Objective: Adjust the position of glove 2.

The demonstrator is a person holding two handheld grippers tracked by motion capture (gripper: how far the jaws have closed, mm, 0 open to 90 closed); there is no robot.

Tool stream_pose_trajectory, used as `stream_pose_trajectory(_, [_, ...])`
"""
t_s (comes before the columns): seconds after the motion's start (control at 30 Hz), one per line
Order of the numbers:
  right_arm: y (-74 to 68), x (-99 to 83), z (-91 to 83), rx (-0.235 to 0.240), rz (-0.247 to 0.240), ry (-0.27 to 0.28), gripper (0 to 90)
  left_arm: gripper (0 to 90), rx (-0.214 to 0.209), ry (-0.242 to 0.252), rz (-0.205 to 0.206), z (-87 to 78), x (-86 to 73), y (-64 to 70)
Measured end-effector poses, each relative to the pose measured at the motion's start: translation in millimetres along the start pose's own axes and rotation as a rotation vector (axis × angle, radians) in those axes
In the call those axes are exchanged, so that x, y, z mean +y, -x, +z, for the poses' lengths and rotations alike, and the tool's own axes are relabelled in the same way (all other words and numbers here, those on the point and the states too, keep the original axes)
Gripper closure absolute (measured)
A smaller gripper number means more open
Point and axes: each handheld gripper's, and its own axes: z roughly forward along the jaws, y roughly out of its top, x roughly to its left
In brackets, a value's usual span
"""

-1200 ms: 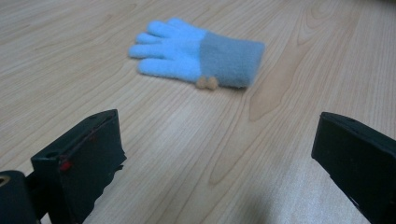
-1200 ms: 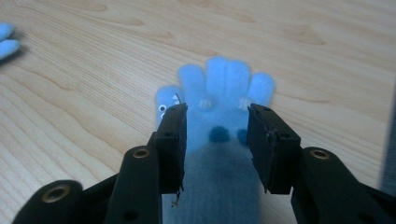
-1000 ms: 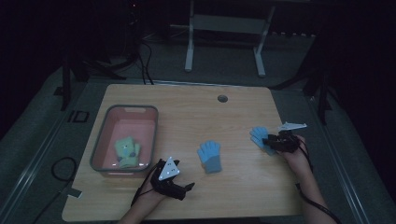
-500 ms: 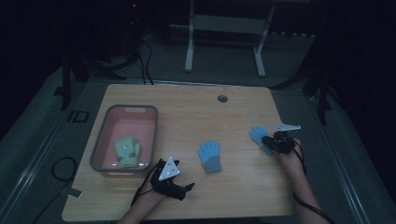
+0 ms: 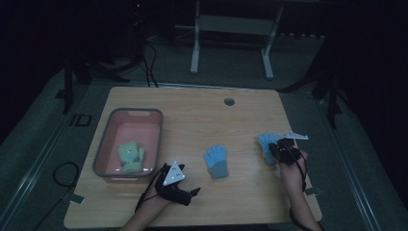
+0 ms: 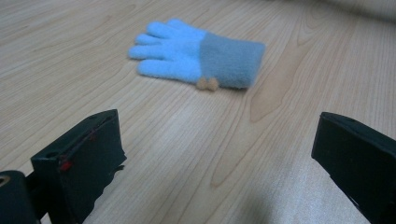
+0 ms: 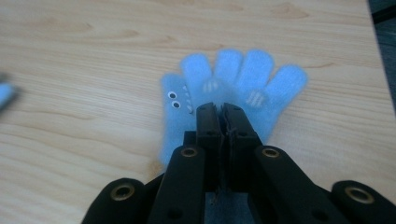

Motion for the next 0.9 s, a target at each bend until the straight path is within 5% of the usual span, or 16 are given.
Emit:
stream_pose_trajectory(0.4, [-31.1, -10.4, -43.9, -0.015, 0.068, 0.036, 86.6, 2.3, -0.002, -0.003, 0.004, -0.3, 0.3, 0.4])
stream_pose_trajectory(0.9, [-46.2, -41.8, -13.4, -0.014, 0.051, -0.06, 83.8, 2.3, -0.007, -0.01, 0.007, 1.0, 0.1, 1.0])
